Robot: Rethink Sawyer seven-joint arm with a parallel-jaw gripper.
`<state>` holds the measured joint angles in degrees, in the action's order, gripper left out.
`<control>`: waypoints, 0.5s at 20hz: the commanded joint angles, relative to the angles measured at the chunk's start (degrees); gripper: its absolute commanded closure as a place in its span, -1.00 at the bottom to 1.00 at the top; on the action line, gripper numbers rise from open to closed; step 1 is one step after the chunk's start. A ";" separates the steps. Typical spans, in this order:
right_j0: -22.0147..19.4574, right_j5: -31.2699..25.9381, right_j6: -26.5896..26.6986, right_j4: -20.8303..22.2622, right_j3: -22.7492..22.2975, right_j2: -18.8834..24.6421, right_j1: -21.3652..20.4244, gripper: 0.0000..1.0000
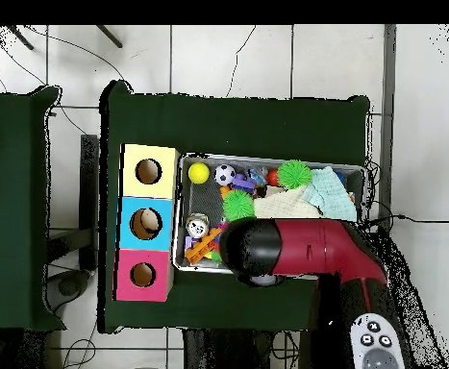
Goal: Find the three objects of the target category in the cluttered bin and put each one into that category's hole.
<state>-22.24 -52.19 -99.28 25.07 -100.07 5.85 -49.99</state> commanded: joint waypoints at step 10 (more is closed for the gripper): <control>2.39 41.66 -8.34 -0.33 7.35 4.70 27.89 1.00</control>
<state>-20.91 -14.54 -99.28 25.82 -96.82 6.01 -31.19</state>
